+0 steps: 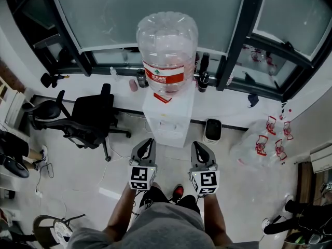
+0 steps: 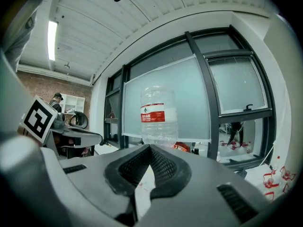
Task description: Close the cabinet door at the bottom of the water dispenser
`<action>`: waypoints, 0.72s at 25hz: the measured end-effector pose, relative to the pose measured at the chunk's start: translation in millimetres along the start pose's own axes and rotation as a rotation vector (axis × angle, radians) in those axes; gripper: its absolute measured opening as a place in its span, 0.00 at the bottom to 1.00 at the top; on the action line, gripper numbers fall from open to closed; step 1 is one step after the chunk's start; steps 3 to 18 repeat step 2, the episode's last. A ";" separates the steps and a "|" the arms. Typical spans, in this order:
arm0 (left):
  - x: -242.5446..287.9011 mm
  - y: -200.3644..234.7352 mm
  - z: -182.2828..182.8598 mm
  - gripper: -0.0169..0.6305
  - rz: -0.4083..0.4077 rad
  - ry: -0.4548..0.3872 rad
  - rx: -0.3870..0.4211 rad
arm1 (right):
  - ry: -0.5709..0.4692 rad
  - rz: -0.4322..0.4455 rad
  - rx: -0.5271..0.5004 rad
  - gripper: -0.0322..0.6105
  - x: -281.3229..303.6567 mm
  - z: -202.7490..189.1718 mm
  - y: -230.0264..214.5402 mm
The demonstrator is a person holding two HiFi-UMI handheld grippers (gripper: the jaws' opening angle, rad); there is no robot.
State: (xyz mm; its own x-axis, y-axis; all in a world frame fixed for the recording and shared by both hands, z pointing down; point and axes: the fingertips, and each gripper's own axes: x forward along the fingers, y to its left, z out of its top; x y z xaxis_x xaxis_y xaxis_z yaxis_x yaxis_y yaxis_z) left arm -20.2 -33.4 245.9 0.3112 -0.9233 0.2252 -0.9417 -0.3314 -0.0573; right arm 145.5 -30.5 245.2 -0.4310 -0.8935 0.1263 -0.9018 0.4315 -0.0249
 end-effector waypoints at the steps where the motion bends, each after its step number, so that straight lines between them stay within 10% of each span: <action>1: -0.5 0.3 0.3 0.09 0.001 0.000 0.000 | 0.000 0.000 0.001 0.08 -0.4 0.2 0.5; 18: -1.0 0.7 0.6 0.09 0.002 0.000 0.000 | 0.001 0.001 0.001 0.08 -0.8 0.3 1.0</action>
